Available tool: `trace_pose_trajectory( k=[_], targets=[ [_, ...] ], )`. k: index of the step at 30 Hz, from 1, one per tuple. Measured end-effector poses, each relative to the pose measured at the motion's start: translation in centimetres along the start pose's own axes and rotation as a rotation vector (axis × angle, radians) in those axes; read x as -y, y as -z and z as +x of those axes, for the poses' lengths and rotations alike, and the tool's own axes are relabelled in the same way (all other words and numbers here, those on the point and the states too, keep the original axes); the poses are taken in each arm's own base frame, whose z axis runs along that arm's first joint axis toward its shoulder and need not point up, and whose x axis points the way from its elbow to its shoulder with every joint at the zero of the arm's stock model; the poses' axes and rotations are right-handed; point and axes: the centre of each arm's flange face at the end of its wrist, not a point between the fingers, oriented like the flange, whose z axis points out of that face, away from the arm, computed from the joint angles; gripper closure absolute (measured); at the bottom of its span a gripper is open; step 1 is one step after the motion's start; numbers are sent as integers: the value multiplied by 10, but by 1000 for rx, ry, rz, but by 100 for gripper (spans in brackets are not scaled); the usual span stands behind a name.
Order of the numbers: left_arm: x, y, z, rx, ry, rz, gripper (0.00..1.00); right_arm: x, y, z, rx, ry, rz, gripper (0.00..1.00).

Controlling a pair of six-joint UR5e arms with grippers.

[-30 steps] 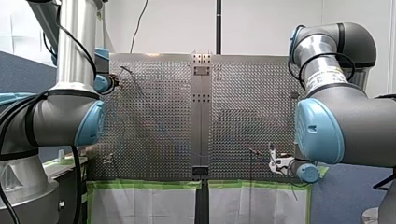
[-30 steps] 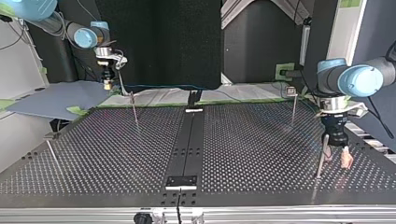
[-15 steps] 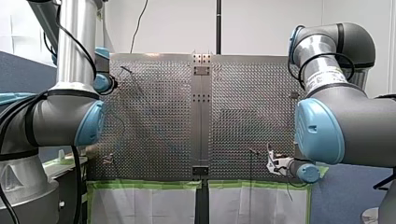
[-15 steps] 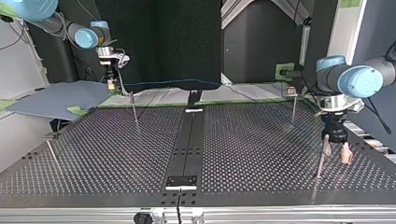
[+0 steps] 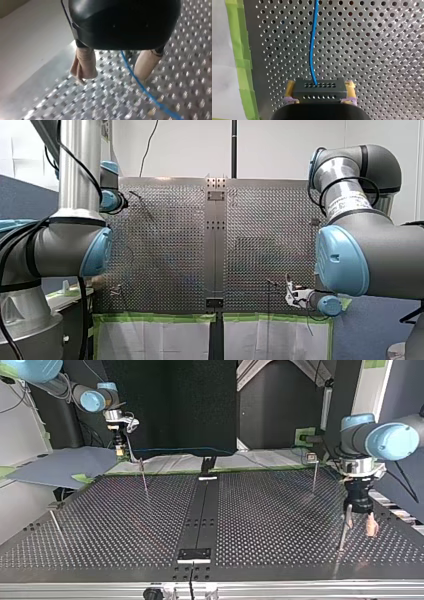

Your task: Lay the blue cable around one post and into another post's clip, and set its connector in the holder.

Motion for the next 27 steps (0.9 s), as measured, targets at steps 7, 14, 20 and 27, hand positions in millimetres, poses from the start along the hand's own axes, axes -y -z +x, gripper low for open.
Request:
trace_pose_trajectory(
  k=[7,14,20,27],
  targets=[
    [2,5,7,-28,72,8,0,2,0,0,4,2,4,100],
    [-3,10,9,-36,141,-51,0,3,0,0,4,2,5,100],
    [-4,22,2,-26,200,-116,0,3,0,-1,5,3,1,100],
    [4,42,-20,23,166,-160,0,3,0,-1,6,1,-1,100]
  ],
)
